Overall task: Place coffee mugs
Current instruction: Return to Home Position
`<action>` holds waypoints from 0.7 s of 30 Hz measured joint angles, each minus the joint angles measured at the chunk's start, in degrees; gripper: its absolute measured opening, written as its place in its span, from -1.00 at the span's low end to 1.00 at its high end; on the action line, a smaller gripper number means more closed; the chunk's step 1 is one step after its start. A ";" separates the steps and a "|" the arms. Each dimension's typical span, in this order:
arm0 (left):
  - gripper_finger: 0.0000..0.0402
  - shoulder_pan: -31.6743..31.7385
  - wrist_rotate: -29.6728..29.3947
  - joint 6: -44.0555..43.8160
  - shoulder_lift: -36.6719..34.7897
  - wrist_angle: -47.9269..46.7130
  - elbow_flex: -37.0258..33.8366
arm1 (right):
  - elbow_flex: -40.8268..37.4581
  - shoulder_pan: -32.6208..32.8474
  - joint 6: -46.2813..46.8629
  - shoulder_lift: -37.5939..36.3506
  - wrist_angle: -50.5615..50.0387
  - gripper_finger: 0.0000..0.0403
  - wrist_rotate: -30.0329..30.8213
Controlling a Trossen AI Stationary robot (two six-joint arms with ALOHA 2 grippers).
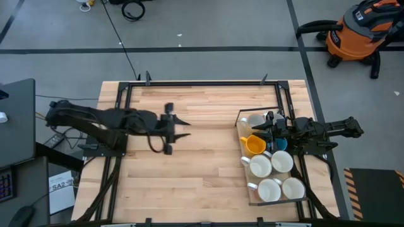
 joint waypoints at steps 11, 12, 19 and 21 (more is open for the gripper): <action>-0.19 0.40 -0.15 -8.42 -20.46 -6.77 -10.85 | 0.02 0.00 0.00 0.43 0.08 -0.38 -0.07; -0.19 0.40 -0.10 -9.55 -22.61 -6.96 -12.86 | 0.02 0.00 0.00 0.46 0.01 -0.37 -0.04; -0.19 0.40 2.39 -14.04 -35.80 -4.82 -25.96 | 0.02 0.00 0.00 0.46 0.17 -0.38 -0.04; -0.19 0.40 4.69 -13.70 -39.09 -3.23 -29.35 | 0.02 0.00 0.00 0.43 0.48 -0.37 -0.04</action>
